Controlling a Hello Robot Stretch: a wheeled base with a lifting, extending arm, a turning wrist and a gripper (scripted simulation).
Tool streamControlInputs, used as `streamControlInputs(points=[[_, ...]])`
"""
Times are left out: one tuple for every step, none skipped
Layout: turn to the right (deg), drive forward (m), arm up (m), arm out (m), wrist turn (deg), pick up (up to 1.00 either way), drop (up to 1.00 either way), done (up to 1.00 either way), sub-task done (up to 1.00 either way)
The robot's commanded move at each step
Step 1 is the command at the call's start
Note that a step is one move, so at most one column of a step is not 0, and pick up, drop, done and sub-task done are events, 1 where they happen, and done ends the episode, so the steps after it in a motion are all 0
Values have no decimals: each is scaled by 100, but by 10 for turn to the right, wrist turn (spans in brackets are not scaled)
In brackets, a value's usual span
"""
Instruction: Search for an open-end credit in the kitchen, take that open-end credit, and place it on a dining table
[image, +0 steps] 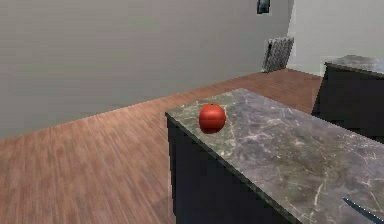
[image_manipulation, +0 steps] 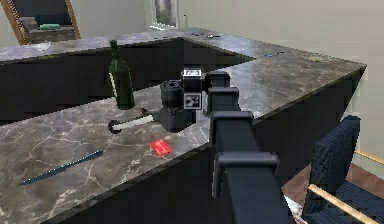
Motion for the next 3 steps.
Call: streamControlInputs(points=[[0,0,0,0,210,0,0,0,0],[0,0,-16,0,0,0,0,0,0],[0,0,0,0,0,100,0,0,0]])
